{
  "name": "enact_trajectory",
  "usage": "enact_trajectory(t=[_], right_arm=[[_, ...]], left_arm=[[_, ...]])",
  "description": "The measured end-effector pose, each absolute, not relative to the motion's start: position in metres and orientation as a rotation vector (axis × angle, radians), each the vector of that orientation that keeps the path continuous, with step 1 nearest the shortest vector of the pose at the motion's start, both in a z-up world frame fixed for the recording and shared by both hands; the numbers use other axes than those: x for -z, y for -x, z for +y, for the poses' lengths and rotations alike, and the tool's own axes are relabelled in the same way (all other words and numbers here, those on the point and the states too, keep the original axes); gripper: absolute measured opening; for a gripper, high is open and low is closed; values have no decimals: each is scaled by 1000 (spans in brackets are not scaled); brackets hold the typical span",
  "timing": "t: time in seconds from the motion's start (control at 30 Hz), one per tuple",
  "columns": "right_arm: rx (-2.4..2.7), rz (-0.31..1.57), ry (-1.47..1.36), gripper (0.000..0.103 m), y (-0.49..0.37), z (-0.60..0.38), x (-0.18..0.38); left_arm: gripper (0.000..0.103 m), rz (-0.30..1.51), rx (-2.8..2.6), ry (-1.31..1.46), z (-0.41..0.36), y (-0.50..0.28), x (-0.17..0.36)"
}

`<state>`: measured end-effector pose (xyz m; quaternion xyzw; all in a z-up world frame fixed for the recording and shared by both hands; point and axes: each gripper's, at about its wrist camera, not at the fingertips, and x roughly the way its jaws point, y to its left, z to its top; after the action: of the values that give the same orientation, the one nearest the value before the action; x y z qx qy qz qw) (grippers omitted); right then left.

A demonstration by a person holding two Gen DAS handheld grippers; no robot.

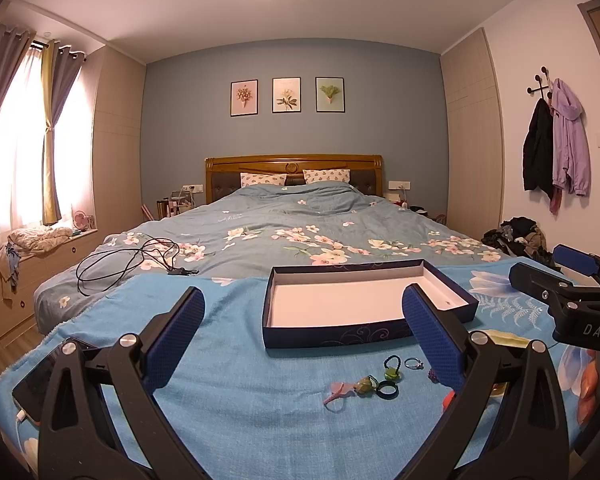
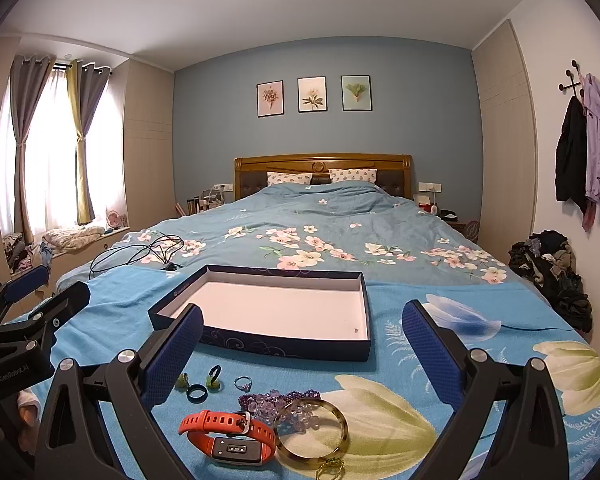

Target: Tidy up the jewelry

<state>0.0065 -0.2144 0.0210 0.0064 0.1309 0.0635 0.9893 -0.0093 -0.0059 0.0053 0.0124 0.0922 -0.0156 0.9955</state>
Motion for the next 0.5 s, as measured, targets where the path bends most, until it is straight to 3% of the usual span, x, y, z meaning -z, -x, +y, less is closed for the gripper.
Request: enact_trajectory(t=[0.5], right_arm=[[-149,295,-21,96,-11,-218,-20]], left_arm=[[97,200,36,-26,-7,8,-3]])
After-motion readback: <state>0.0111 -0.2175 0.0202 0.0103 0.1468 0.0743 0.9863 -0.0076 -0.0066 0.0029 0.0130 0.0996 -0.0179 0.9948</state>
